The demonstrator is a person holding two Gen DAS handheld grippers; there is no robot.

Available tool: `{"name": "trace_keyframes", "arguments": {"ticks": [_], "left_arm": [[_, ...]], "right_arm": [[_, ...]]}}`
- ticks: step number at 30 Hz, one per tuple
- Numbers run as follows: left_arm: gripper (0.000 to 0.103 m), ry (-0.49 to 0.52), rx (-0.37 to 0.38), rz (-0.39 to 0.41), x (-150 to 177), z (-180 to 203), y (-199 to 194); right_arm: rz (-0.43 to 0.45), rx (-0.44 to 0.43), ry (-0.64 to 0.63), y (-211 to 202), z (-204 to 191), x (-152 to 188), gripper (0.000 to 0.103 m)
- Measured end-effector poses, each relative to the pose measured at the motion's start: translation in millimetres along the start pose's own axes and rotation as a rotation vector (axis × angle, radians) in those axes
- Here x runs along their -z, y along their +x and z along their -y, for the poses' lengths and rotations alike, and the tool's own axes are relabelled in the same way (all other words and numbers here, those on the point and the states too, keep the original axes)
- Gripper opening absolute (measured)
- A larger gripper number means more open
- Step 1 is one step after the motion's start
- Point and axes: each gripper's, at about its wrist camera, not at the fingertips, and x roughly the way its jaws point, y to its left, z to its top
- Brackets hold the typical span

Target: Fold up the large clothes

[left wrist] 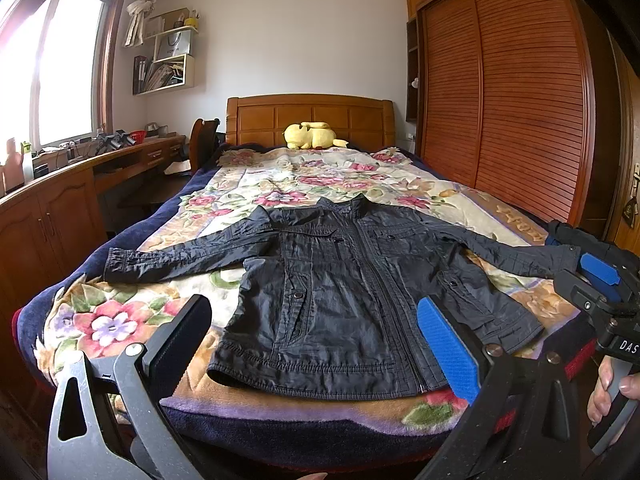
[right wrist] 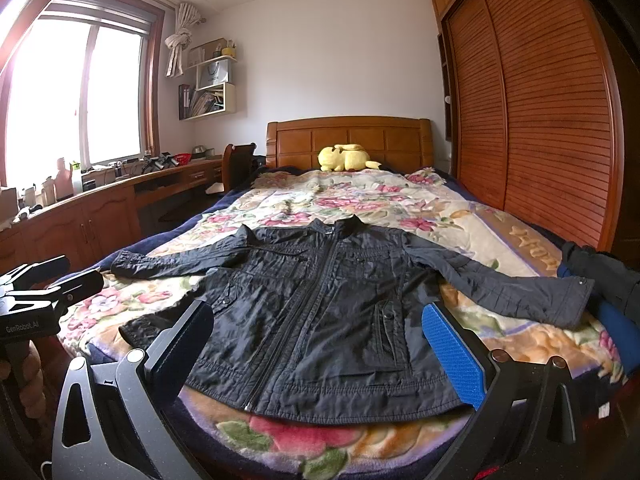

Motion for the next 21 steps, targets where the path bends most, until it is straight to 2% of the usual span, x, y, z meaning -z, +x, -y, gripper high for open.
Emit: {"name": "trace_keyframes", "arguments": {"ticks": [21], "left_arm": [[0.103, 0.0, 0.002, 0.002, 0.6, 0.0, -0.1]], "right_arm": [[0.003, -0.003, 0.002, -0.5, 0.1, 0.5, 0.103]]}}
